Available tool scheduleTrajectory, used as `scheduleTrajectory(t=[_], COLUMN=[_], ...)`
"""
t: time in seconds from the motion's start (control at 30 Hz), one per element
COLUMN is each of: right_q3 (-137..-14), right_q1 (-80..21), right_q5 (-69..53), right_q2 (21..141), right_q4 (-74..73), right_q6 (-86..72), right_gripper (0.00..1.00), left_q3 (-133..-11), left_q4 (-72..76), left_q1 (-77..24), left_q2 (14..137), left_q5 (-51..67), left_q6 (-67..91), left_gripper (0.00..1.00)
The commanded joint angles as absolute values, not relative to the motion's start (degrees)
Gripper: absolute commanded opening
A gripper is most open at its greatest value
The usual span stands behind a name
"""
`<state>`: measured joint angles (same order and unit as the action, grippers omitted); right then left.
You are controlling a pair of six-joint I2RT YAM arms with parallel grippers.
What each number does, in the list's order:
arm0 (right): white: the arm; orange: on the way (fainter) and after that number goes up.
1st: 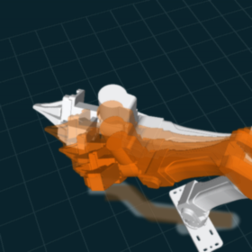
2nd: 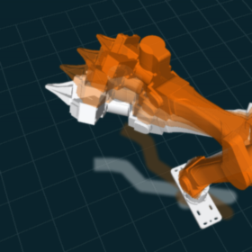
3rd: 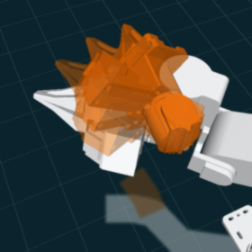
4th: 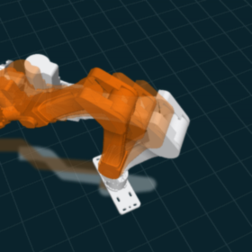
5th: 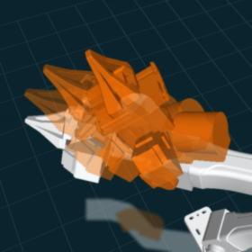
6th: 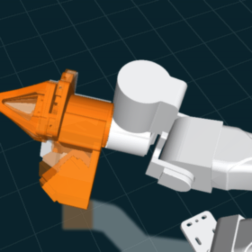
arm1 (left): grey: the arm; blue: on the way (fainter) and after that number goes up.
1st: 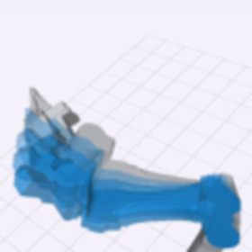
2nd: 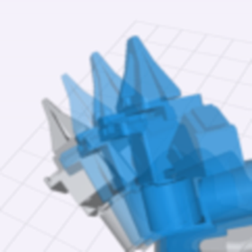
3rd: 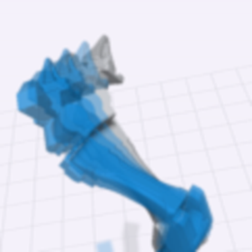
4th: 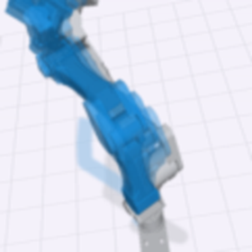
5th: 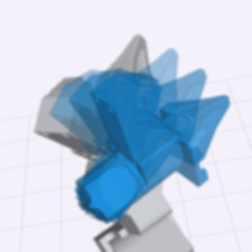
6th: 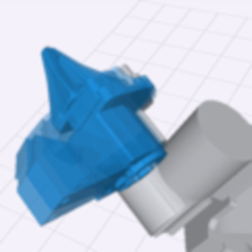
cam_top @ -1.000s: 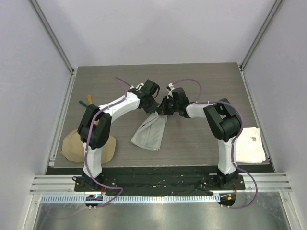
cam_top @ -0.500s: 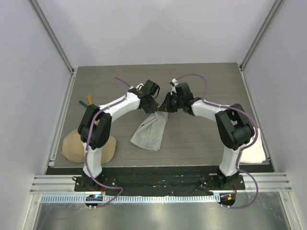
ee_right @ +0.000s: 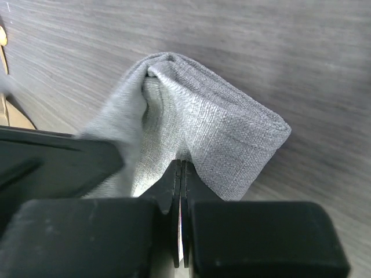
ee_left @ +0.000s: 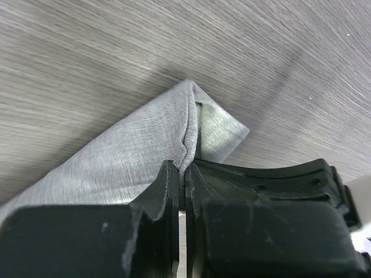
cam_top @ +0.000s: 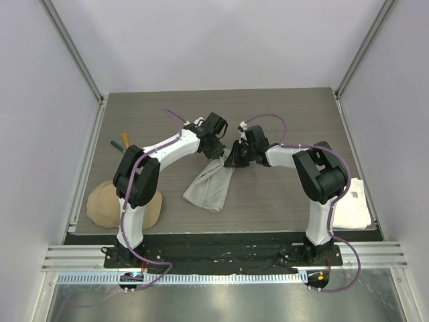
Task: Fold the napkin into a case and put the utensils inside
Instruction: Stuff the 2/3-rectangle-folded napkin at the center of the board.
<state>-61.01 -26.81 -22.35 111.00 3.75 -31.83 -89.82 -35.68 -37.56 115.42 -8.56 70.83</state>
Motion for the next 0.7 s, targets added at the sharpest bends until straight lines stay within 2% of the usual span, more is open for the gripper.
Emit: scheduleTrajectory(t=[0.0,0.27,0.37,0.57,0.67], right_q3=[-61.52,-58.63,-57.48,-55.64,-55.98], right_q1=[-27.07,-25.58,-25.05,-23.64,-23.64], right_q5=[-23.55,-24.17,-23.91,-25.84,-26.98], right_q2=[113.20,106.18,103.10,98.71,99.83], right_q4=[6.42,5.01,4.57,4.74,5.71], right_q6=[-31.37,-31.90,-32.61,-31.12,-30.06], right_gripper=[0.01,0.02,0.08,0.27,0.35], left_q3=[-93.16,-92.64,-93.25,-93.60,-93.78], left_q4=[-35.77,-34.98,-35.16,-34.10,-32.53], left_q1=[-38.32,-38.58,-38.76,-39.11,-39.37], left_q2=[117.94,117.77,118.56,119.88,120.49], left_q5=[-9.76,-13.44,-13.54,-13.01,-12.31], left_q6=[72.51,72.68,72.51,72.51,72.25], left_gripper=[0.00,0.00,0.00,0.00,0.00])
